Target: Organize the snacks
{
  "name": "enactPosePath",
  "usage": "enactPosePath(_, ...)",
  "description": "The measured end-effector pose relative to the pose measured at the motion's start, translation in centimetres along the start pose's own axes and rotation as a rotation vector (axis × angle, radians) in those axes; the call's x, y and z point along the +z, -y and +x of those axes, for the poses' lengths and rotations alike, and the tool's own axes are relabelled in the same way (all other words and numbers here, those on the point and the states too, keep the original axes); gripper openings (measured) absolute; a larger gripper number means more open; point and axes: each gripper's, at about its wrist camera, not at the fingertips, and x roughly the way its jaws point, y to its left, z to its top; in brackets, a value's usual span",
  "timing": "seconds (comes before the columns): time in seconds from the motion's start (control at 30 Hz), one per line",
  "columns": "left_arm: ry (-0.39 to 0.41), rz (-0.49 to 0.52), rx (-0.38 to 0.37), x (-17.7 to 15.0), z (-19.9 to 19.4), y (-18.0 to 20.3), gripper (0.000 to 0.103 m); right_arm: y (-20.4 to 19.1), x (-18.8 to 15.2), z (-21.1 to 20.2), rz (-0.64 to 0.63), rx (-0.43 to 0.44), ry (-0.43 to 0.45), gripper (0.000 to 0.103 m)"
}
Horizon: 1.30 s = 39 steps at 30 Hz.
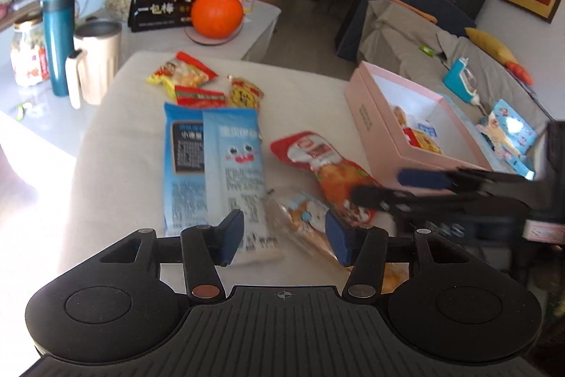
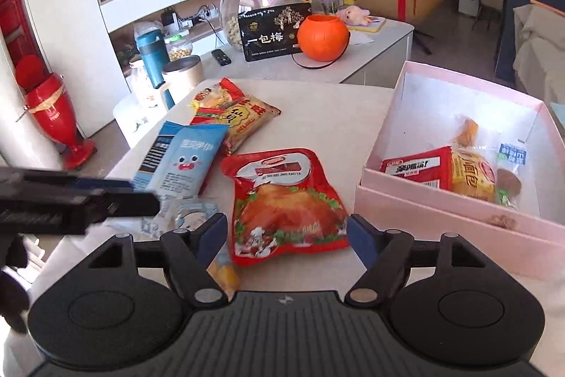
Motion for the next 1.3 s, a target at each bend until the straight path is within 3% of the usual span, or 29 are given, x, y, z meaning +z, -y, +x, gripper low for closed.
enactPosePath(0.1, -0.034, -0.039, -0.013, -1.4, -0.5, -0.6, 0.056, -1.2, 0.8, 3.0, -0.052, -0.036, 0.021, 0.075)
enactPosePath(0.2, -0.062, -0.045, 0.021, -2.1, -0.5, -1.2, 0.056, -2.0, 2.0, 4.7, -0.058, -0.012, 0.067, 0.076)
enactPosePath(0.27, -0.069, -0.061, 0.014, -2.3, -0.7, -1.5, 0.056, -2.5, 2.9, 5.9, -0.059, -0.011, 0.041, 0.077)
enactPosePath(0.3, -0.066, -0.067, 0.002, -2.3, -0.8, -1.4, 0.056, -2.8, 3.2, 6.3, -0.066, -0.012, 0.01, 0.073)
enactPosePath(0.33, -0.064, -0.068, -0.011, -2.2, -0.9, -1.2, 0.056, -3.2, 3.2, 6.7, -0.084, -0.013, -0.024, 0.062)
enactPosePath(0.37, -0.062, -0.064, -0.022, -2.1, -0.9, -1.0, 0.056, -3.7, 2.9, 6.5, -0.113, -0.015, -0.032, 0.061)
enactPosePath(0.4, -0.063, -0.062, -0.026, -2.0, -0.8, -0.8, 0.056, -3.8, 2.6, 6.0, -0.125, -0.012, -0.028, 0.052)
enactPosePath(0.5, -0.079, -0.062, -0.036, -1.6, 0.2, 0.0, 0.056, -3.3, 0.9, 3.9, -0.118, 0.004, -0.048, 0.046)
enactPosePath(0.6, -0.081, -0.051, -0.066, -0.8, 1.7, 1.6, 0.056, -1.3, -1.6, 2.0, -0.047, 0.05, -0.117, 0.033)
enactPosePath(0.7, -0.077, -0.009, -0.051, 0.0, 3.6, 3.9, 0.056, 0.3, -3.2, -0.4, -0.014, 0.051, -0.088, 0.033)
enactPosePath(0.8, -0.054, 0.092, 0.033, 0.3, 5.4, 6.2, 0.057, 1.9, -3.8, -3.2, 0.004, 0.003, -0.009, 0.035)
enactPosePath(0.83, -0.046, 0.126, 0.053, 0.2, 5.8, 6.8, 0.062, 2.4, -3.8, -3.7, 0.012, -0.02, 0.007, 0.038)
enactPosePath(0.97, -0.026, 0.208, 0.066, -0.3, 5.7, 7.3, 0.064, 4.2, -4.1, -4.0, 0.045, -0.112, 0.016, 0.044)
enactPosePath(1.03, -0.019, 0.235, 0.082, -0.4, 4.9, 6.6, 0.064, 4.2, -4.1, -3.4, 0.039, -0.129, 0.011, 0.054)
enactPosePath(1.13, -0.008, 0.221, 0.144, -0.4, 3.7, 4.4, 0.064, 3.5, -3.5, -2.6, 0.018, -0.098, 0.031, 0.069)
enactPosePath(1.3, 0.012, 0.118, 0.21, 0.5, 1.6, 0.1, 0.062, 1.3, -1.1, 0.4, -0.019, -0.03, 0.051, 0.076)
